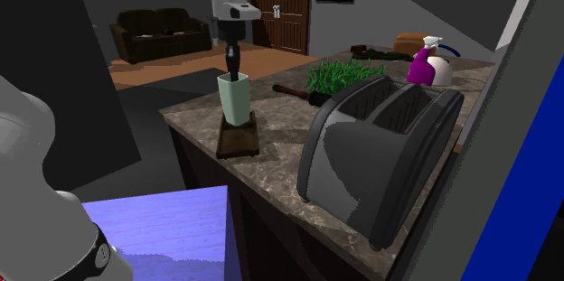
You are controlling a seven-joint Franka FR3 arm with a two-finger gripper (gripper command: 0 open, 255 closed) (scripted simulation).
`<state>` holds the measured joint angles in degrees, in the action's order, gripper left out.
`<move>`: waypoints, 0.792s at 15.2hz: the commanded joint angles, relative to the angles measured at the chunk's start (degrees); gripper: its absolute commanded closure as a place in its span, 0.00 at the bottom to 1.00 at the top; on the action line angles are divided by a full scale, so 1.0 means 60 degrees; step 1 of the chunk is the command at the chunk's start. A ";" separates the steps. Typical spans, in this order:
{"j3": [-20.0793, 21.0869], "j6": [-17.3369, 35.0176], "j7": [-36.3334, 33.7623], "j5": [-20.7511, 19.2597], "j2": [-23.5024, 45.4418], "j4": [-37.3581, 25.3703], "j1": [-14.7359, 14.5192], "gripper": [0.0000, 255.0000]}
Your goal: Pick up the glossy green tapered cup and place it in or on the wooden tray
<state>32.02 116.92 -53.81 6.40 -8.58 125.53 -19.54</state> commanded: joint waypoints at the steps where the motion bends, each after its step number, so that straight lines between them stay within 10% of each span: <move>1: 0.0001 0.0006 -0.0001 -0.0001 0.0000 0.0001 0.0000 1.00; 2: 0.0001 0.0006 -0.0001 -0.0001 0.0000 0.0001 0.0000 1.00; 3: 0.0001 0.0006 -0.0001 -0.0001 0.0000 0.0002 0.0000 0.00; 12: -0.0136 -0.1227 0.0101 0.0103 -0.0337 -0.0927 0.0029 0.00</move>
<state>31.41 111.11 -53.40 6.84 -10.11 120.98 -19.41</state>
